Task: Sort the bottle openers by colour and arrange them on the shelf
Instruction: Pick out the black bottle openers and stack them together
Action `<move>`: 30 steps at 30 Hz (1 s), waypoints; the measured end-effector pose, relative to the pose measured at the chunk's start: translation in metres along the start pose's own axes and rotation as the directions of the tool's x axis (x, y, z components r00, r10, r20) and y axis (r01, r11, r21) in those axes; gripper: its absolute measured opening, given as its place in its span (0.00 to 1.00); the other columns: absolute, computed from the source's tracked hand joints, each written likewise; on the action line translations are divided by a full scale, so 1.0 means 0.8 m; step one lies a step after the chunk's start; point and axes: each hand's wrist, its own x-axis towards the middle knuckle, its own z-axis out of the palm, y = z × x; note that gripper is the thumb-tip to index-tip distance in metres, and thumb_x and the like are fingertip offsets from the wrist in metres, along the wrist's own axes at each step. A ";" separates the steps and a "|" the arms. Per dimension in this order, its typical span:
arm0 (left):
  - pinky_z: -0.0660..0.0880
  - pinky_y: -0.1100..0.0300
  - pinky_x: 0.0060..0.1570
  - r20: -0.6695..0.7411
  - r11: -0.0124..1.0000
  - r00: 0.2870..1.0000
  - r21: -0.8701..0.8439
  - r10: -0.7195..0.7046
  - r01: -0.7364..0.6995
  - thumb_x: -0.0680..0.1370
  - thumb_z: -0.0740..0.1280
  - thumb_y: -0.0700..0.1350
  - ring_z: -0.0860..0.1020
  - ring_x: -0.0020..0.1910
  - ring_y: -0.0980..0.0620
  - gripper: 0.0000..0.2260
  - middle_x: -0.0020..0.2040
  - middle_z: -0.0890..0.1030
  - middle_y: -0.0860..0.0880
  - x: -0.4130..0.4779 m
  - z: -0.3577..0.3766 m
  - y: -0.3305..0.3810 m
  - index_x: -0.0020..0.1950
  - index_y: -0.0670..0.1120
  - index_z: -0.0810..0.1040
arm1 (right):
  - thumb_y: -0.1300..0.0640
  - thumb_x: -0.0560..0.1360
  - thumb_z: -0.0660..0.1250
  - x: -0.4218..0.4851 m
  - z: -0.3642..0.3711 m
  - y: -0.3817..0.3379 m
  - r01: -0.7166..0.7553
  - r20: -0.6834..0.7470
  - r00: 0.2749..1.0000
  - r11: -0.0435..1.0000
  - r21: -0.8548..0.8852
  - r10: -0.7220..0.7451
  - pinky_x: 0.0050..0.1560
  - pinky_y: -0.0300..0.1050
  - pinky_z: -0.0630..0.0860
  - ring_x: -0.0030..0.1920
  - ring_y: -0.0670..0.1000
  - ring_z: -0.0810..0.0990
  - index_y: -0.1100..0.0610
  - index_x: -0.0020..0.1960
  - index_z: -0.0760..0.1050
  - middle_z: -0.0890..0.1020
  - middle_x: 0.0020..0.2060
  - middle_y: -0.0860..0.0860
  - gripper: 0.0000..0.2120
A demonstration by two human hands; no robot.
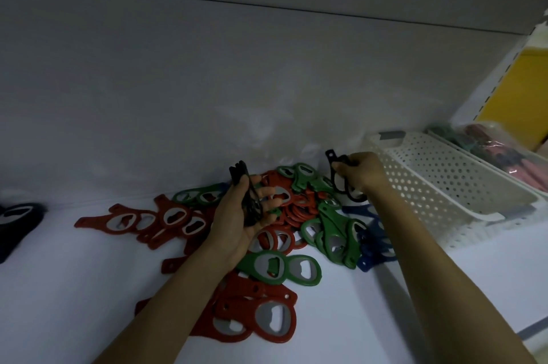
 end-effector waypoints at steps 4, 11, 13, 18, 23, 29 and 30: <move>0.81 0.57 0.36 0.007 1.000 1.000 -0.021 -0.023 0.023 0.81 0.57 0.50 0.84 0.44 0.45 0.14 0.44 0.85 0.43 0.002 -0.002 -0.001 0.55 0.43 0.75 | 0.60 0.72 0.72 -0.038 0.000 -0.042 0.044 -0.016 0.999 0.901 0.431 -0.041 0.26 0.36 0.69 0.23 0.45 0.73 0.60 0.29 0.75 0.77 0.22 0.49 0.14; 0.81 0.56 0.39 -0.050 0.997 0.996 -0.050 -0.068 0.066 0.78 0.63 0.48 0.83 0.47 0.48 0.12 0.49 0.84 0.43 0.002 -0.002 -0.003 0.52 0.43 0.81 | 0.60 0.70 0.73 -0.100 0.062 -0.086 -0.068 0.270 0.950 0.737 0.673 -0.159 0.40 0.44 0.81 0.36 0.52 0.83 0.60 0.40 0.82 0.85 0.37 0.56 0.03; 0.79 0.58 0.36 -0.054 0.998 0.997 0.003 -0.058 0.058 0.78 0.63 0.46 0.84 0.45 0.49 0.10 0.48 0.84 0.44 0.004 -0.004 -0.003 0.52 0.43 0.81 | 0.62 0.70 0.74 -0.107 0.077 -0.085 0.028 0.194 0.961 0.765 0.643 -0.199 0.40 0.46 0.81 0.35 0.51 0.83 0.60 0.39 0.81 0.85 0.35 0.54 0.03; 0.80 0.56 0.39 -0.002 0.999 1.000 0.040 -0.023 0.023 0.73 0.68 0.45 0.83 0.48 0.48 0.11 0.50 0.84 0.45 0.001 -0.008 0.000 0.54 0.45 0.81 | 0.60 0.69 0.76 -0.111 0.081 -0.080 0.172 0.017 0.974 0.789 0.590 -0.225 0.42 0.59 0.79 0.37 0.64 0.81 0.65 0.38 0.81 0.82 0.36 0.62 0.08; 0.80 0.56 0.40 0.025 0.994 1.000 0.107 0.017 -0.020 0.69 0.71 0.41 0.83 0.48 0.49 0.15 0.50 0.84 0.46 -0.004 -0.008 0.001 0.56 0.46 0.80 | 0.56 0.75 0.69 -0.112 0.078 -0.079 0.099 0.041 0.986 0.758 0.645 -0.164 0.37 0.54 0.77 0.31 0.59 0.76 0.70 0.41 0.78 0.79 0.35 0.68 0.15; 0.80 0.57 0.38 0.028 0.992 0.999 0.115 0.039 -0.042 0.67 0.72 0.41 0.84 0.45 0.50 0.14 0.47 0.85 0.47 -0.005 -0.009 -0.001 0.52 0.47 0.81 | 0.56 0.79 0.62 -0.107 0.069 -0.080 -0.099 0.101 0.995 0.549 0.830 0.026 0.47 0.41 0.80 0.46 0.50 0.84 0.55 0.50 0.82 0.86 0.45 0.52 0.10; 0.80 0.58 0.38 0.043 0.991 0.998 0.127 0.045 -0.050 0.66 0.72 0.41 0.84 0.45 0.51 0.12 0.46 0.85 0.48 -0.005 -0.009 -0.002 0.49 0.48 0.83 | 0.57 0.79 0.62 -0.108 0.069 -0.082 -0.136 0.131 0.990 0.463 0.876 0.043 0.49 0.44 0.80 0.46 0.51 0.84 0.57 0.51 0.82 0.85 0.45 0.54 0.10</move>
